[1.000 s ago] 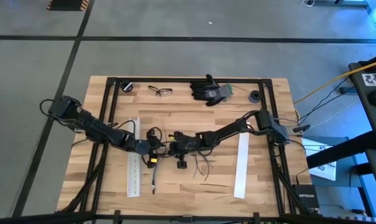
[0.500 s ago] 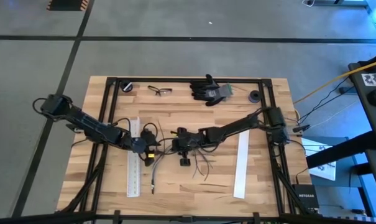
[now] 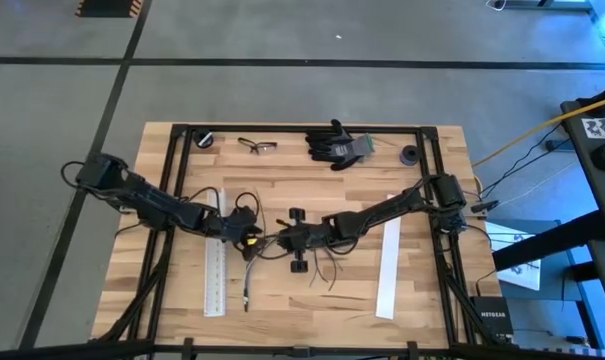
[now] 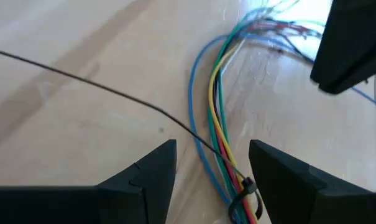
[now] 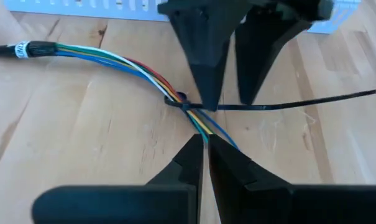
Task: Ziptie cables
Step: Close the zip tie
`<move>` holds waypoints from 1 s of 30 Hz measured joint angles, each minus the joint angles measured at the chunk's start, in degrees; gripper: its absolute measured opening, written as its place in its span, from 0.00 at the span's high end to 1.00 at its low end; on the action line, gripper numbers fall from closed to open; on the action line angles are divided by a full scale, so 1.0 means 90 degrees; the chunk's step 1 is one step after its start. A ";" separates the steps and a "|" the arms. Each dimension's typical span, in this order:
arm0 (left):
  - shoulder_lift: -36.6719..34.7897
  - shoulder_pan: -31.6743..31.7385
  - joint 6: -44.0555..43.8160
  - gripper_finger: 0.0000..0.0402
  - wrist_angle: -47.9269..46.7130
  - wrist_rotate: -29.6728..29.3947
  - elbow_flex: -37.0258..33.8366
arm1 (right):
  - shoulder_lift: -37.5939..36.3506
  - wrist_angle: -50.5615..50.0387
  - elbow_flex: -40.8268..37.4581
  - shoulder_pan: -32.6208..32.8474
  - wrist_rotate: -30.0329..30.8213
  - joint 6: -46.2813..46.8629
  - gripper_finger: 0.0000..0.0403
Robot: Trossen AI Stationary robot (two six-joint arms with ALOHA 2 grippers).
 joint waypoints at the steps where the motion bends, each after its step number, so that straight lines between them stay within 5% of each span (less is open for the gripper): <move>1: 0.0087 0.0006 -0.0004 0.54 0.0059 0.0030 0.0000 | 0.0004 0.0006 0.0000 0.0004 0.0016 0.0000 0.98; 15: 0.0374 -0.0002 0.0597 0.55 0.0830 -0.0020 -0.0005 | 0.0100 0.0033 0.0002 -0.0001 0.0007 0.0017 0.98; 19: 0.0374 -0.0002 0.1053 0.66 0.0925 -0.0197 -0.0005 | 0.0100 0.0031 0.0002 -0.0001 0.0006 0.0015 0.98; 25: 0.0374 -0.0002 0.1321 0.95 0.0920 -0.0767 -0.0005 | 0.0100 0.0031 0.0002 -0.0018 0.0058 0.0015 0.98; 30: 0.0249 -0.0065 0.1574 1.00 0.1022 -0.0878 -0.0005 | -0.0133 -0.0253 0.0000 -0.0103 -0.0097 0.0119 0.98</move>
